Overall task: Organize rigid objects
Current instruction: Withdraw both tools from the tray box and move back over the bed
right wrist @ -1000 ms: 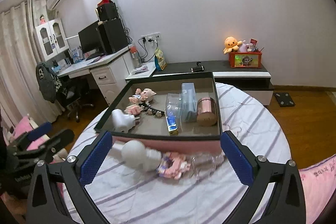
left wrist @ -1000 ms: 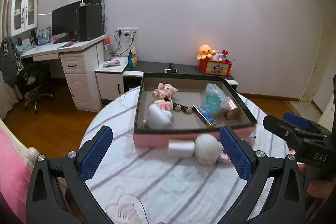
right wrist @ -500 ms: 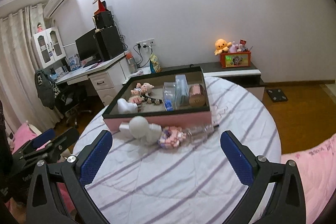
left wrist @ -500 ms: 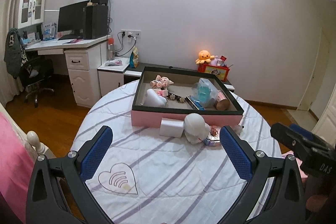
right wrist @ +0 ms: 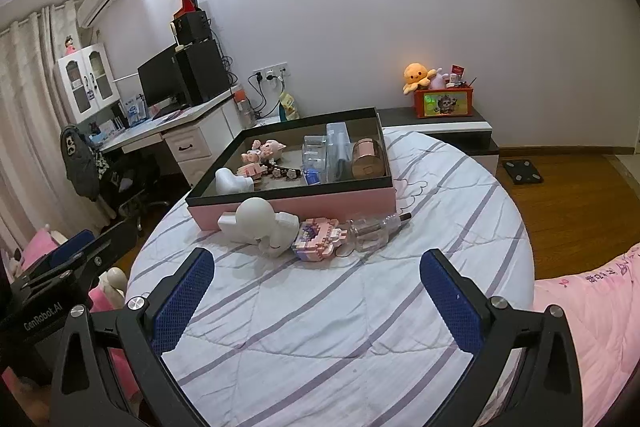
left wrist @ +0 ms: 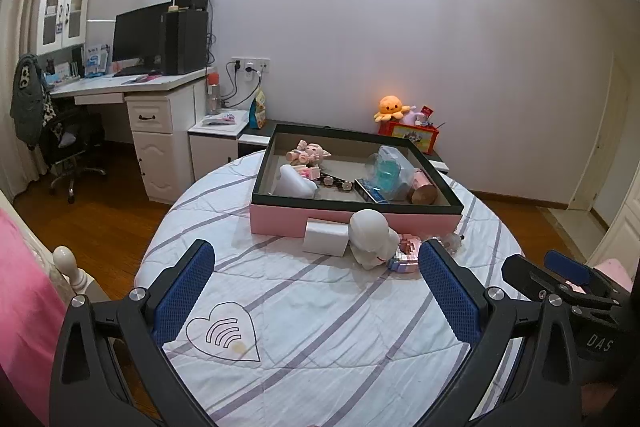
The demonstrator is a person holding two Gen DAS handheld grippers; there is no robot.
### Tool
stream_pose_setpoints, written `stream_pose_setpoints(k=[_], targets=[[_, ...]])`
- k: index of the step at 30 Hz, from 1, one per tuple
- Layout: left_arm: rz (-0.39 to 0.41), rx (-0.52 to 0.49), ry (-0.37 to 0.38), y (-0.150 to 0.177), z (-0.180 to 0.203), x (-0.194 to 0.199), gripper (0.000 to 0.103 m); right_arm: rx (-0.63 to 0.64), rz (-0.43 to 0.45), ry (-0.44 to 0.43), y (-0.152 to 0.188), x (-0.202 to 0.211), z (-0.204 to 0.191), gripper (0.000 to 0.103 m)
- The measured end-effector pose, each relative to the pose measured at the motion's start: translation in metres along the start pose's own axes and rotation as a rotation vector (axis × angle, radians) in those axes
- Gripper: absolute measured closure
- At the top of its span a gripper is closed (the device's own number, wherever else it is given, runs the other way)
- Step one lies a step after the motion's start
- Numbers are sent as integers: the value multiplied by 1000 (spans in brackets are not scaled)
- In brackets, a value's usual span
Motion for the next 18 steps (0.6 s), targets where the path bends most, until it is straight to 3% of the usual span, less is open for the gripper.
stream_pose_setpoints(k=[18], targets=[[-45, 3, -1, 16, -4, -13, 0, 34, -32, 15, 5, -12, 5, 0]])
Point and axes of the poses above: each gripper's, at about its wrist camera, not at the fingertips, and x roughly against the way its jaws point, z to its right, y to its underside, the point moved 7 cm from there along -x, roughly the way its jaws point, and after that the axes turned 10 degrees about z, right-handed, at the moved point
